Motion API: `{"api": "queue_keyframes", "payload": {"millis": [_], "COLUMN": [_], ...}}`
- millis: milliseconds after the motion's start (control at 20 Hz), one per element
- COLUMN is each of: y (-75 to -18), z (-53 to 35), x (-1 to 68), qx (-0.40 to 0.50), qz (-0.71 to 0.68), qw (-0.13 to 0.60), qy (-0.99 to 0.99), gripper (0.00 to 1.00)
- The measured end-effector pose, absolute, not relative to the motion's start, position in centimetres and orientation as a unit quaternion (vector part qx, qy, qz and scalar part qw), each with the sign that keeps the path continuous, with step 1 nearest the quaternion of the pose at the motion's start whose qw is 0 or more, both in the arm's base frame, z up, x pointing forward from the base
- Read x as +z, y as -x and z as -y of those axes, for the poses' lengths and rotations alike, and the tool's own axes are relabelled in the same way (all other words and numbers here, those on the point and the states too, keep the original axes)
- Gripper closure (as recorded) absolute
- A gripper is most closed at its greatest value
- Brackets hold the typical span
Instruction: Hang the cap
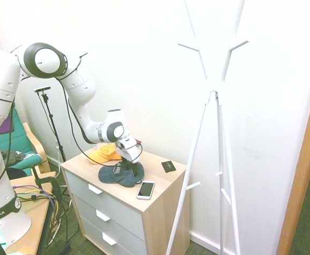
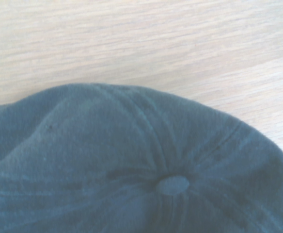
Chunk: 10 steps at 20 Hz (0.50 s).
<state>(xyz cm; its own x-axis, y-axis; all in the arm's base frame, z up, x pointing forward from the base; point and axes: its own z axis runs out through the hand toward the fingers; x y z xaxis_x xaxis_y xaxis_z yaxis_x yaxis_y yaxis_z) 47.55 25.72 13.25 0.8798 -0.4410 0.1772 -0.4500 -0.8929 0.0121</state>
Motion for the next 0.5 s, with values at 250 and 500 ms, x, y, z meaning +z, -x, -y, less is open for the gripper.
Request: {"api": "queue_keyframes", "payload": {"millis": [250,500], "y": [-47.68,-48.23], "z": [-25.61,-24.86], "x": [13.28,13.40], "qx": [0.084,0.085], "qz": [0.238,0.244], "qw": [0.026,0.025], "qy": [-0.967,-0.966], "gripper": [1.00,1.00]}}
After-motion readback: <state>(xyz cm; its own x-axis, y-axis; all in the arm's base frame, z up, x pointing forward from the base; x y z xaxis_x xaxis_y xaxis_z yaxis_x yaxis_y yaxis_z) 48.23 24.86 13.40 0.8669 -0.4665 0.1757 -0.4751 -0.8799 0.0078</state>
